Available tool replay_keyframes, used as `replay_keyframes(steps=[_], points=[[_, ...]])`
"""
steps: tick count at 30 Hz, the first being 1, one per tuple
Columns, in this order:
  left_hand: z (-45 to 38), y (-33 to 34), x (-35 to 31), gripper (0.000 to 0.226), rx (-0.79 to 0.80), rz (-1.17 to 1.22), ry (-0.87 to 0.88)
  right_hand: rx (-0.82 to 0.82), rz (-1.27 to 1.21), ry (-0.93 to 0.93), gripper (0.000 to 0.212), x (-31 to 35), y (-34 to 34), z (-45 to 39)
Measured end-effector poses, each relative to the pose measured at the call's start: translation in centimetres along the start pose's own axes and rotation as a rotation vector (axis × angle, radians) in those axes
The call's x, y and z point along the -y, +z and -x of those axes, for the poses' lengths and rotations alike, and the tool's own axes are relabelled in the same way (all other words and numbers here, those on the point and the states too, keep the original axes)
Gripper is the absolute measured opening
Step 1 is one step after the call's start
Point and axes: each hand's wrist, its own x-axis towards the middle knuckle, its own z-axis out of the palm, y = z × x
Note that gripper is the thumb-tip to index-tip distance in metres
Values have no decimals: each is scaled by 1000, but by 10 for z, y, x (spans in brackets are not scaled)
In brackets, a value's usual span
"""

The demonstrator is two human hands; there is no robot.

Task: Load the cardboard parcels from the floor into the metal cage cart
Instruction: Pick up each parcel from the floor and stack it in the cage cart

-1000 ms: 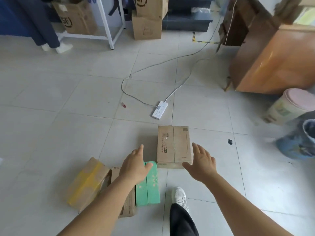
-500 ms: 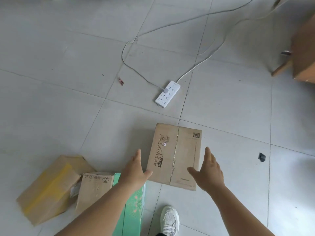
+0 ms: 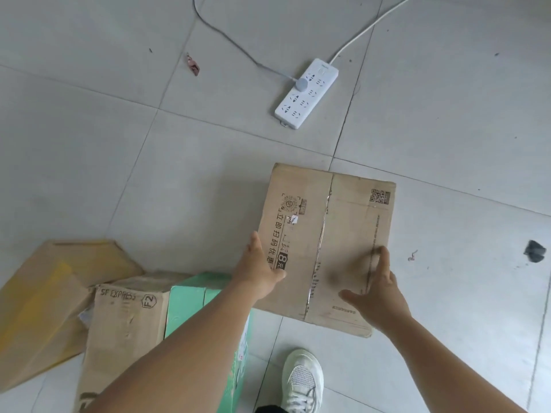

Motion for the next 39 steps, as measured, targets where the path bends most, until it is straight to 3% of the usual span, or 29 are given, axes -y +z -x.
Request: replay_keyframes(steps=[4,16,24,31,39], points=[[-9,12,5,119,-42,69,-33,-70,-187,37,122,-8,10,-10],[62,-33,-21,108,-186,261,82,-201,-262,-56,114,18,-38,52],[200,-110,-15,105,-356,472,187,-276,-319,-263,119,78,-81,175],[358,-170,36,101,-554,643,206,-281,-282,-503,107,138,-101,326],[540,-236,97,101,-851,825,229,-222,-221,-826,121,207,-109,504]])
